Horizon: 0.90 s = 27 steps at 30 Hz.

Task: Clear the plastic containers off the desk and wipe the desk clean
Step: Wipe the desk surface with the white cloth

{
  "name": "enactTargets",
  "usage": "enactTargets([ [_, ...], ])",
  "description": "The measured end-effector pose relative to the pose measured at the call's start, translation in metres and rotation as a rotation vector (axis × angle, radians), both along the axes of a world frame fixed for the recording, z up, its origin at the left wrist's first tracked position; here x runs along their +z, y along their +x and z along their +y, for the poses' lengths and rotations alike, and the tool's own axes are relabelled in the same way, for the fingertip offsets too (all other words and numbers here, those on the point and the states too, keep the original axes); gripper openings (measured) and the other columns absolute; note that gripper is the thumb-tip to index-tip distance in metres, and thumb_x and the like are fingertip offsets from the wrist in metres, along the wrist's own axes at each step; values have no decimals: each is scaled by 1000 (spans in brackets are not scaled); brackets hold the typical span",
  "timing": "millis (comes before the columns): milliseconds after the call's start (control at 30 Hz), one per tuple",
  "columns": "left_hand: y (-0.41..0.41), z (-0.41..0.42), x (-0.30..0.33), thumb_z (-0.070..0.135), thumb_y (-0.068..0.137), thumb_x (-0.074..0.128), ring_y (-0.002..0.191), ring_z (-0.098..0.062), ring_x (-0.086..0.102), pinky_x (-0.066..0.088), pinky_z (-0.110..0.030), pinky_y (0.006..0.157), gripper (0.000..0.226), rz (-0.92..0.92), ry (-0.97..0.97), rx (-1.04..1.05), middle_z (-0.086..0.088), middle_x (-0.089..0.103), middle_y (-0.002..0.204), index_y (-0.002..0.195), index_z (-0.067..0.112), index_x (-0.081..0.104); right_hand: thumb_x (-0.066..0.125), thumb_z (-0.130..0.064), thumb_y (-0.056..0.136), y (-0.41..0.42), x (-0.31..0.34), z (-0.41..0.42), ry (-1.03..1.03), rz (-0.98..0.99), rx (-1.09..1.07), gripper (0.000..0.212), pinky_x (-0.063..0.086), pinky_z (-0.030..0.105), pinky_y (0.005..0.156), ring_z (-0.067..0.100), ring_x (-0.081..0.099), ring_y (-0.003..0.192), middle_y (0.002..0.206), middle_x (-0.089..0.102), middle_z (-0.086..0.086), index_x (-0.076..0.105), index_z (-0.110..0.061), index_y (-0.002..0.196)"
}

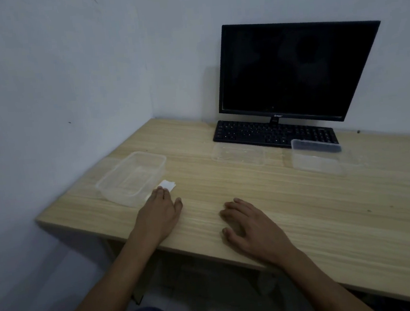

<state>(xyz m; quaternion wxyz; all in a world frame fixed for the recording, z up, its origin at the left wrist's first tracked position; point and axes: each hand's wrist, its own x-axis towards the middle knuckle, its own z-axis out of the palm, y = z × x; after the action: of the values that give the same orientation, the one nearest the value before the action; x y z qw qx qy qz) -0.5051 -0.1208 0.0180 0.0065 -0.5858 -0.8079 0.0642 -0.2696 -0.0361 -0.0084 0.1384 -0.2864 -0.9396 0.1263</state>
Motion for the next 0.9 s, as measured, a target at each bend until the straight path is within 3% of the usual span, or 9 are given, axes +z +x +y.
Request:
enactTargets([
  [100, 9, -5, -4, 16, 104, 32, 145, -43, 5, 11, -45, 120, 52, 54, -25, -57, -32, 4, 155, 151, 6, 11, 24, -68, 86, 0, 0, 1, -11, 0, -9, 67, 18, 27, 117, -1, 12, 143, 153, 32, -13, 41, -33, 141],
  [333, 57, -35, -17, 19, 103, 36, 148, -30, -8, 1, -41, 121, 58, -73, 92, -223, -18, -10, 158, 152, 8, 8, 21, -69, 81, -2, 2, -1, 0, -30, -29, 73, 12, 19, 112, 0, 11, 143, 153, 30, -13, 39, -33, 142],
  [500, 42, -21, -17, 27, 105, 28, 149, -19, 0, 6, -32, 120, 53, -209, 177, -112, -8, 2, 162, 153, 11, 10, 22, -68, 82, -1, 3, -2, 3, -33, -35, 72, 11, 18, 110, 0, 12, 143, 152, 32, -13, 40, -32, 142],
  [700, 33, 8, -9, 31, 104, 25, 147, -25, 13, 13, -35, 118, 53, -320, 276, 14, -12, 15, 160, 150, 4, 20, 31, -62, 87, -2, 5, -4, 5, -23, -33, 63, 11, 18, 109, 2, 14, 143, 152, 33, -11, 41, -31, 141],
  [900, 51, -1, -15, 28, 105, 25, 148, -21, 8, 8, -32, 119, 52, -288, 300, -51, -12, 11, 160, 151, 6, 16, 22, -68, 83, -2, 2, -2, 11, -8, -48, 72, 13, 19, 111, 1, 13, 143, 152, 33, -11, 40, -29, 142],
])
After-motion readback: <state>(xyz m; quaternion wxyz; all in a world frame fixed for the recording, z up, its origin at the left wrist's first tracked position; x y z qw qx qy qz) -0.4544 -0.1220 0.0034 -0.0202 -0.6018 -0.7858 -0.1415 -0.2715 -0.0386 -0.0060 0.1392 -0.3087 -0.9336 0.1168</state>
